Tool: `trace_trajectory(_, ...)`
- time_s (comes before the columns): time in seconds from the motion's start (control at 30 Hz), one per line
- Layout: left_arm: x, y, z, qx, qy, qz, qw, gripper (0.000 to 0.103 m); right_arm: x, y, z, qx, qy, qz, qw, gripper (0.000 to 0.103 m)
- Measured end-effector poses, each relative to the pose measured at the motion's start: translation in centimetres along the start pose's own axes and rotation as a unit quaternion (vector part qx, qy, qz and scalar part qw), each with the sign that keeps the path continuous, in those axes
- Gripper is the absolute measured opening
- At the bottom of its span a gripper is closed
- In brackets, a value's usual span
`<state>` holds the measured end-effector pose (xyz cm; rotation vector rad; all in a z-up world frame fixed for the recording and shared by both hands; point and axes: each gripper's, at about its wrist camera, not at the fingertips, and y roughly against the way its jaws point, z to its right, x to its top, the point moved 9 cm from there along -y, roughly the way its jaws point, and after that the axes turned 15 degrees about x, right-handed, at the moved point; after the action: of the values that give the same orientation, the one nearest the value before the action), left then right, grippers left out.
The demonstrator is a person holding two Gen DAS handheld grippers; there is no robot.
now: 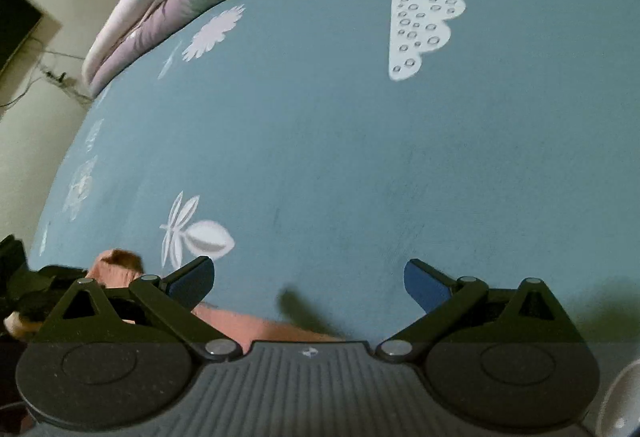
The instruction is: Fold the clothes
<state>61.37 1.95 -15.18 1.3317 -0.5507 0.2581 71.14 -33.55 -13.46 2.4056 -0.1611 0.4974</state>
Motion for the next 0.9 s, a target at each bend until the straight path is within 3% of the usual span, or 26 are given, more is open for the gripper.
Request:
trace_trajectory(0.13,0.1,-0.2,0.0,-0.004,0.006,-0.002,1.0000,0.010,-3.2,-0.1,-1.9,0.053,-0.018,-0.012,0.998,0.103)
trace_trajectory(0.3,0.4,0.2,0.3,0.008,-0.007,-0.010,0.9999,0.008,-6.3,1.0,-5.8,0.073,0.002,0.006,0.997,0.103)
trace_trajectory(0.43,-0.4,2.5,2.8,0.018,-0.091,0.012,0.9956,0.006,-8.8,2.2,-10.2,0.086,0.036,0.014,0.996,0.103)
trace_trajectory(0.53,-2.1,3.8,3.9,0.027,-0.141,0.022,0.9894,0.007,-11.8,2.4,-13.0,0.084,0.072,-0.017,0.994,0.103)
trace_trajectory(0.73,-3.8,4.7,3.8,0.043,-0.159,0.034,0.9857,0.007,-18.8,0.8,-14.6,0.052,0.103,-0.122,0.986,0.103)
trace_trajectory(0.83,-3.7,4.3,3.9,0.049,-0.160,0.032,0.9853,0.007,-19.1,1.3,-15.7,0.041,0.136,-0.137,0.980,0.103)
trace_trajectory(0.9,-3.6,4.0,4.0,0.052,-0.161,0.030,0.9852,0.007,-17.9,2.0,-16.3,0.034,0.156,-0.122,0.980,0.103)
